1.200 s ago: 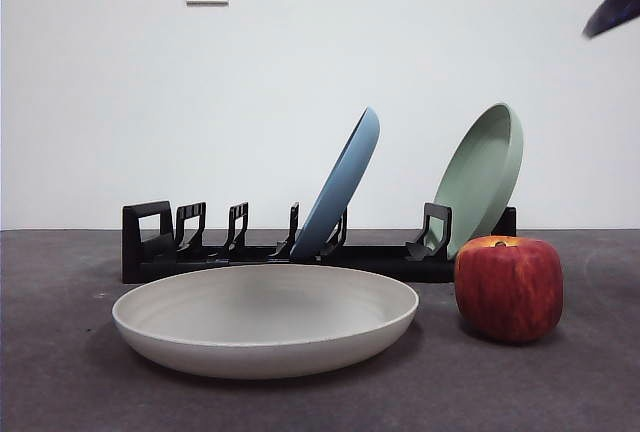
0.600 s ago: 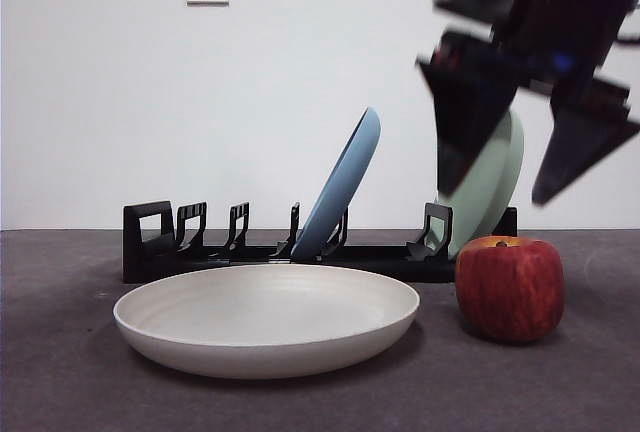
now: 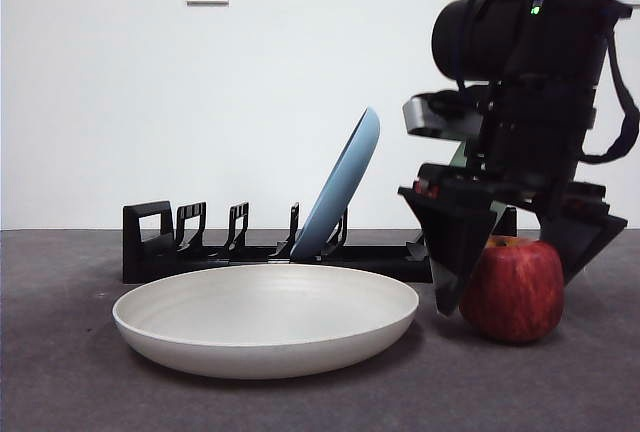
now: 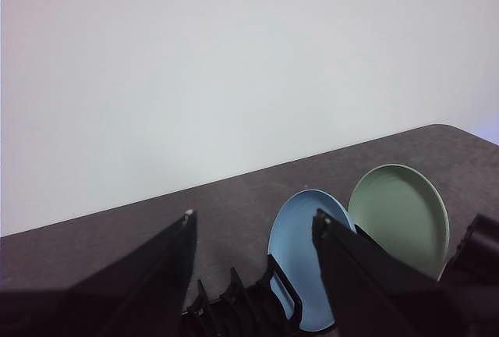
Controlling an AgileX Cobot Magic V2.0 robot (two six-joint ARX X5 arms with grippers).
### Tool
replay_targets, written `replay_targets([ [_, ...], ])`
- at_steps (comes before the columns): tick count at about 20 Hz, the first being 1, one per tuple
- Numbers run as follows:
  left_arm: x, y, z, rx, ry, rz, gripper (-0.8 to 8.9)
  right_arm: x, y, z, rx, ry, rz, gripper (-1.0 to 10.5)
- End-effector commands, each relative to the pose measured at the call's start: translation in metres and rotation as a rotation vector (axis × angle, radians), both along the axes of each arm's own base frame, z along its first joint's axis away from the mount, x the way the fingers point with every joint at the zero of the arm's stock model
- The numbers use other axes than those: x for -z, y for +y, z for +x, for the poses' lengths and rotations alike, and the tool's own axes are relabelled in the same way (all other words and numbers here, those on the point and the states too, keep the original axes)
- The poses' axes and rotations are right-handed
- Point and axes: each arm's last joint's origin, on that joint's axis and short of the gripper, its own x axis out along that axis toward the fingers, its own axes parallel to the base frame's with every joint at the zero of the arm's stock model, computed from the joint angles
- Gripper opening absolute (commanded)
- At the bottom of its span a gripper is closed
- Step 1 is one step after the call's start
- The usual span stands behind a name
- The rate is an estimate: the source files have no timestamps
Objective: Take the yellow plate from the plate rack,put the plate on the table,take the apple from the table,put the apple in the plate
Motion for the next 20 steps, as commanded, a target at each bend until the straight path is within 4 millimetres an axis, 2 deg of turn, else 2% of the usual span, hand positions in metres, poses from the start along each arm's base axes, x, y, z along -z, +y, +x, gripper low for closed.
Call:
replay_targets([
  [1, 0.001, 0.001, 0.000, -0.012, -0.008, 0.022, 2.51, 0.004, 0.001, 0.001, -0.008, 0.008, -0.011, 4.3],
  [4, 0.002, 0.001, 0.000, -0.029, -0.003, 0.033, 2.51, 0.004, 0.001, 0.001, -0.009, 0.011, -0.012, 0.1],
  [10, 0.003, 0.001, 0.000, -0.029, 0.005, 0.046, 2.51, -0.003, 0.000, 0.000, -0.007, -0.003, -0.005, -0.1],
  [15, 0.004, 0.001, 0.000, -0.028, 0.008, 0.051, 2.51, -0.049, 0.005, -0.001, 0.005, -0.092, 0.058, -0.1],
  [20, 0.006, 0.002, 0.000, -0.028, 0.023, 0.074, 2.51, -0.091, 0.033, -0.003, -0.049, -0.213, 0.160, -0.1],
])
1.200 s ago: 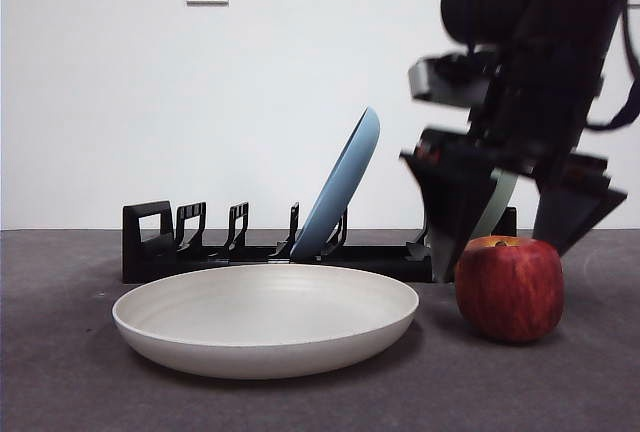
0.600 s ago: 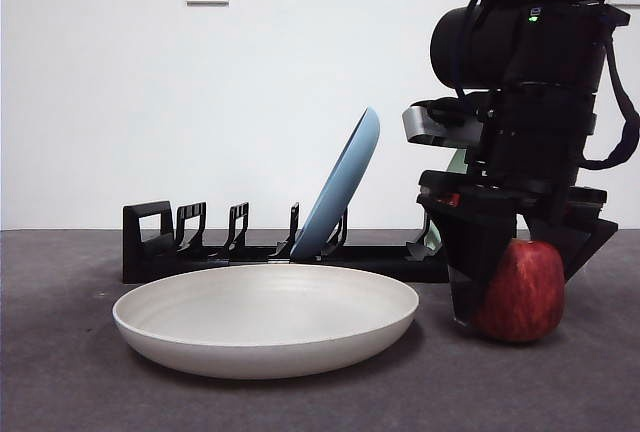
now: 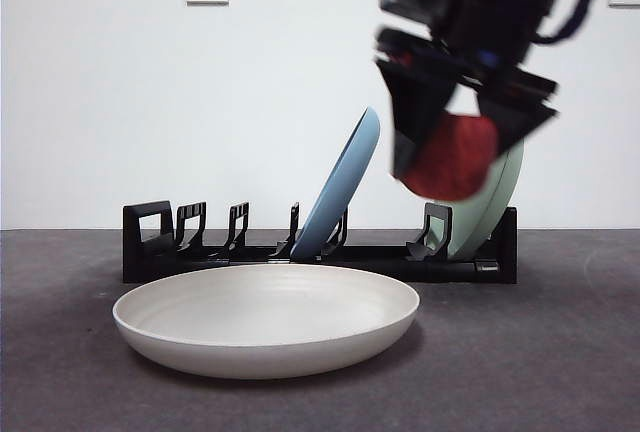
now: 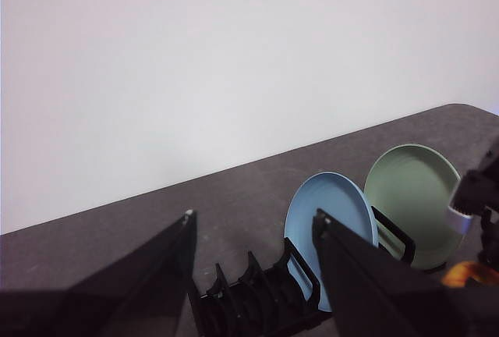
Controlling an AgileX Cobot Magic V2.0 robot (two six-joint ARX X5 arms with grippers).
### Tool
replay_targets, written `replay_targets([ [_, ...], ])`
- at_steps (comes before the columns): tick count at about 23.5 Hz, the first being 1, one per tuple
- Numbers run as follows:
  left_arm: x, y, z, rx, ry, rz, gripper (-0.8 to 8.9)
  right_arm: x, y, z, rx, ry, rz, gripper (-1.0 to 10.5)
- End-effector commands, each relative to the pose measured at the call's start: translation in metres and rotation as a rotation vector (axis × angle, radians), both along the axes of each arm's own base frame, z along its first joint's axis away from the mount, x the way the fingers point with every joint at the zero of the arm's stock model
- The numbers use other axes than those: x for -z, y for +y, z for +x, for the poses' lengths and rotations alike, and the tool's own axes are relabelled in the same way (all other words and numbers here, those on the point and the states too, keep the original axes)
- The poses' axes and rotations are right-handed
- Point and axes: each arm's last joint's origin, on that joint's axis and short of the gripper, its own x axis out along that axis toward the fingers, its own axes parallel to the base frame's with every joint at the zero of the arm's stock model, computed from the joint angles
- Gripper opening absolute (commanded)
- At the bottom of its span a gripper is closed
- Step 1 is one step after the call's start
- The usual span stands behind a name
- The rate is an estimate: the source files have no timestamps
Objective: Take the yellow plate from the plate rack,put the plate on the table,take the apple from the table,put the apple in the plate
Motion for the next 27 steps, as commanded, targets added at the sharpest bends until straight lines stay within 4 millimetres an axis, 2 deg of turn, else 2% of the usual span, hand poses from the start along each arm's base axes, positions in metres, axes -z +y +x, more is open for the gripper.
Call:
replay_targets([
  [1, 0.002, 0.001, 0.000, -0.005, 0.002, 0.016, 2.51, -0.010, 0.017, -0.002, -0.024, -0.052, 0.057, -0.1],
  [4, 0.003, 0.001, 0.000, -0.006, 0.011, 0.036, 2.51, -0.019, 0.041, -0.010, -0.093, -0.107, 0.109, -0.1],
  [7, 0.004, 0.001, 0.000, -0.006, 0.018, 0.046, 2.51, -0.015, 0.066, -0.009, -0.146, -0.094, 0.102, -0.1],
  [10, 0.006, 0.001, 0.000, -0.005, 0.025, 0.057, 2.51, 0.003, 0.088, -0.004, -0.183, -0.056, 0.071, -0.1],
  [14, 0.008, 0.002, -0.001, -0.006, 0.040, 0.079, 2.51, 0.045, 0.106, 0.002, -0.209, 0.031, -0.005, -0.1],
  [18, 0.009, 0.002, -0.001, -0.005, 0.044, 0.085, 2.51, 0.077, 0.115, 0.004, -0.220, 0.096, -0.063, -0.1],
  [23, 0.010, 0.002, -0.001, -0.005, 0.056, 0.102, 2.51, 0.087, 0.116, 0.006, -0.220, 0.116, -0.081, 0.1],
  [25, 0.011, 0.002, -0.001, -0.005, 0.060, 0.109, 2.51, 0.087, 0.116, 0.006, -0.220, 0.116, -0.081, 0.9],
  [27, 0.012, 0.002, -0.001, -0.006, 0.064, 0.114, 2.51, 0.087, 0.116, 0.006, -0.220, 0.116, -0.081, 2.2],
])
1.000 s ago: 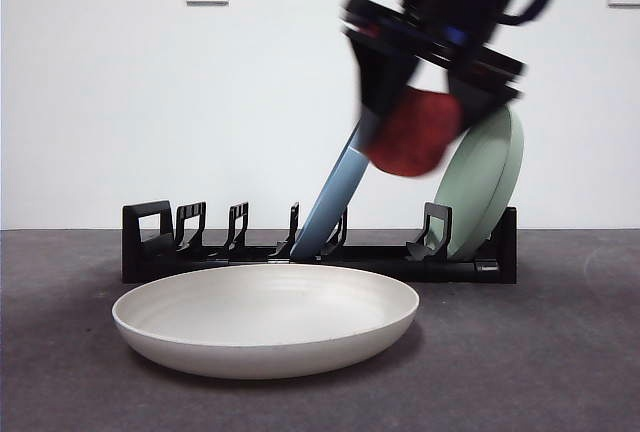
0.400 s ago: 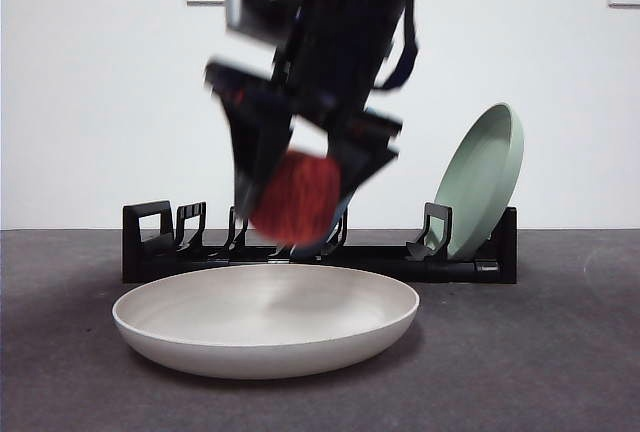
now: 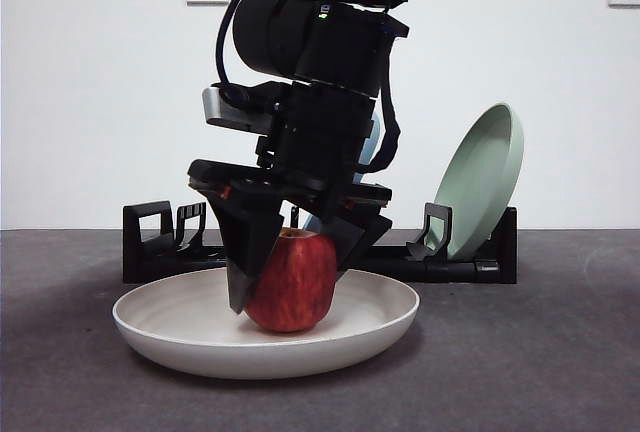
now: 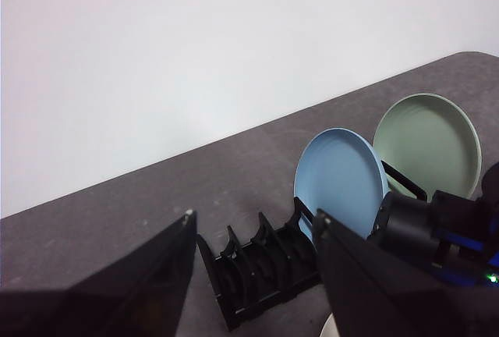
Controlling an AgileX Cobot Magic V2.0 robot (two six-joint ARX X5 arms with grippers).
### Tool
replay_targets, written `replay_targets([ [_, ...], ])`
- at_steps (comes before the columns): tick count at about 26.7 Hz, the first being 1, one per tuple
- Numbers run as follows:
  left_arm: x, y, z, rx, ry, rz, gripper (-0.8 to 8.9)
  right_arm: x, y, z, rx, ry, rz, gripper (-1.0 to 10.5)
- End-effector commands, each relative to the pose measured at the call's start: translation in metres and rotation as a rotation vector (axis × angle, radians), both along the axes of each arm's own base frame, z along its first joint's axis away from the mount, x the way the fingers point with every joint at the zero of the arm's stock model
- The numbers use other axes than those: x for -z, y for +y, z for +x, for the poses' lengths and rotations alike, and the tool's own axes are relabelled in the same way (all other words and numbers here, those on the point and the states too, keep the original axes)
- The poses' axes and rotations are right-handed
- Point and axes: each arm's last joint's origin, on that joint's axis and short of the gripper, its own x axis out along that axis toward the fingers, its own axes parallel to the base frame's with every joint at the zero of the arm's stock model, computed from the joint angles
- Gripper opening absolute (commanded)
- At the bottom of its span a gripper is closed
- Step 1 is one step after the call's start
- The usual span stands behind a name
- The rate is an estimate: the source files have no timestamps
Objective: Take the yellow plate from the plate rack,put the plate on the table,take the apple from the table,put the apple in the plate
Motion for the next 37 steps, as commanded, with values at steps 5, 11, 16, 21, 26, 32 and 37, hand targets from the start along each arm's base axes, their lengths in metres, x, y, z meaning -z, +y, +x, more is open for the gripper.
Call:
replay_targets([
  [5, 0.002, 0.001, 0.000, -0.005, 0.005, 0.020, 2.51, 0.003, 0.002, 0.000, -0.002, 0.003, 0.000, 4.7],
  [11, 0.003, 0.001, 0.000, -0.005, 0.013, 0.032, 2.51, 0.003, 0.002, 0.000, -0.002, 0.002, 0.000, 4.8],
  [16, 0.004, 0.000, 0.000, -0.005, 0.018, 0.040, 2.51, -0.012, 0.002, 0.001, 0.000, -0.019, 0.023, 4.8],
  [21, 0.007, -0.008, 0.005, -0.001, 0.035, 0.064, 2.51, -0.046, -0.001, -0.002, 0.000, -0.048, 0.053, 4.7],
  [26, 0.014, -0.023, 0.015, 0.000, 0.069, 0.116, 2.51, -0.085, -0.014, -0.008, 0.011, -0.120, 0.123, 4.7],
  [32, 0.027, -0.045, 0.030, 0.013, 0.112, 0.231, 2.48, -0.132, -0.043, -0.017, 0.028, -0.214, 0.193, 4.6],
  [37, 0.041, -0.060, 0.048, 0.114, 0.187, 0.306, 1.90, -0.166, -0.081, -0.025, 0.084, -0.273, 0.226, 0.6],
])
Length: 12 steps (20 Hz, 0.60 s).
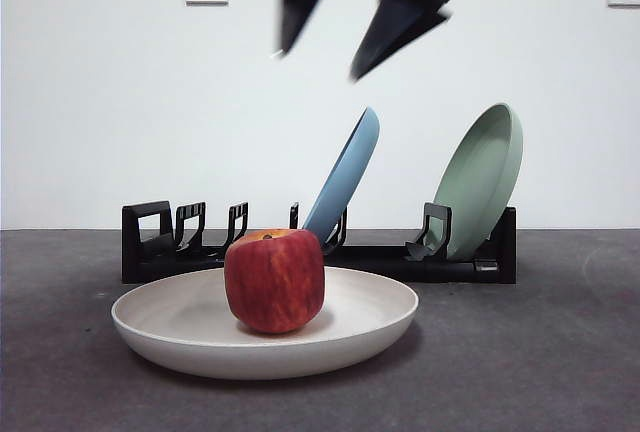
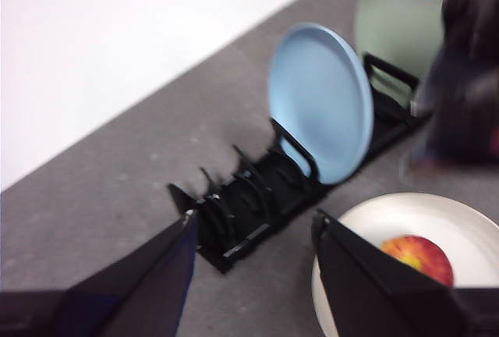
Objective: Take the yellow plate from the plate rack,put the plate on the table,take the apple from the table,put the apple in the plate
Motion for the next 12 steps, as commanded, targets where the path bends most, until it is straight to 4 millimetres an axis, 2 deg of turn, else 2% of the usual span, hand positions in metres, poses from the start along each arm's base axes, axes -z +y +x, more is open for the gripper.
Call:
replay_targets([
  [1, 0.008, -0.004, 0.011, 0.096, 0.060, 0.031, 0.84, -0.014, -0.020, -0.003, 0.010, -0.033, -0.012, 0.0],
  [2, 0.010, -0.005, 0.016, 0.133, 0.087, 0.032, 0.10, -0.019, -0.028, -0.005, 0.015, -0.044, -0.017, -0.1],
  [3, 0.013, -0.005, 0.022, 0.163, 0.116, 0.029, -0.12, -0.024, -0.038, -0.006, 0.026, -0.053, -0.023, -0.1],
  [6, 0.019, 0.005, 0.040, 0.189, 0.180, 0.023, -0.13, -0.036, -0.069, -0.009, 0.099, -0.051, -0.032, -0.1],
  [9, 0.019, 0.025, 0.058, 0.131, 0.204, -0.024, -0.13, -0.047, -0.098, -0.011, 0.187, -0.068, -0.016, -0.1],
  [12, 0.018, 0.045, 0.071, 0.078, 0.207, -0.079, -0.12, -0.057, -0.119, -0.016, 0.259, -0.106, 0.008, -0.1],
])
